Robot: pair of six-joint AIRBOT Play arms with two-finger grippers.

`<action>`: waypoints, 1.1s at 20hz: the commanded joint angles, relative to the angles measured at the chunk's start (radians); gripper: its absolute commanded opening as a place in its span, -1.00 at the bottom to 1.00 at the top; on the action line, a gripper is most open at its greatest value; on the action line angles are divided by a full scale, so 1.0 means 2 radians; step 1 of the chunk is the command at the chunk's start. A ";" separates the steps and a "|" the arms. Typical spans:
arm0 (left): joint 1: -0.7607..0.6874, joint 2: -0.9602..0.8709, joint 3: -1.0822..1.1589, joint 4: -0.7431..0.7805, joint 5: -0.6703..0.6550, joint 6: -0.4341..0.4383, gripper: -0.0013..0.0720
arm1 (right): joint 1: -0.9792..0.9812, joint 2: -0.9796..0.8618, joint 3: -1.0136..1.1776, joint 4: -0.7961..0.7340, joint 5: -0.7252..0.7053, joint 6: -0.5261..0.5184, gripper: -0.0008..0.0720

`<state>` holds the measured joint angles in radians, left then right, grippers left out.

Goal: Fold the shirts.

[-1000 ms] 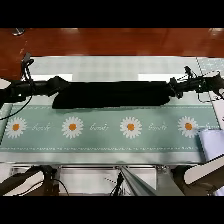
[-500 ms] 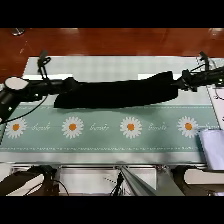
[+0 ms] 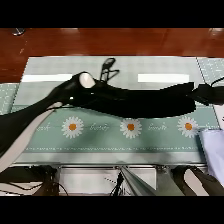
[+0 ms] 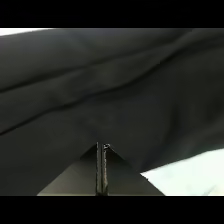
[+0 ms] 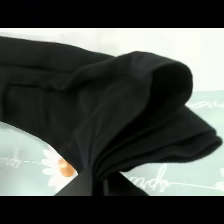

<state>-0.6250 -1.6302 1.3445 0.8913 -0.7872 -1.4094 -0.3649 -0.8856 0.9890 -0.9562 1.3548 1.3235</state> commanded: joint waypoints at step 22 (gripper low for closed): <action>0.182 0.102 0.159 0.075 -0.226 -0.056 -0.90 | 0.168 0.000 0.009 0.147 -0.097 -0.013 -0.92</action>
<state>-0.4168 -1.6157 1.7298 1.0050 -1.1713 -1.5864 -0.1902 -0.8062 0.9802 -0.7036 1.2705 1.3048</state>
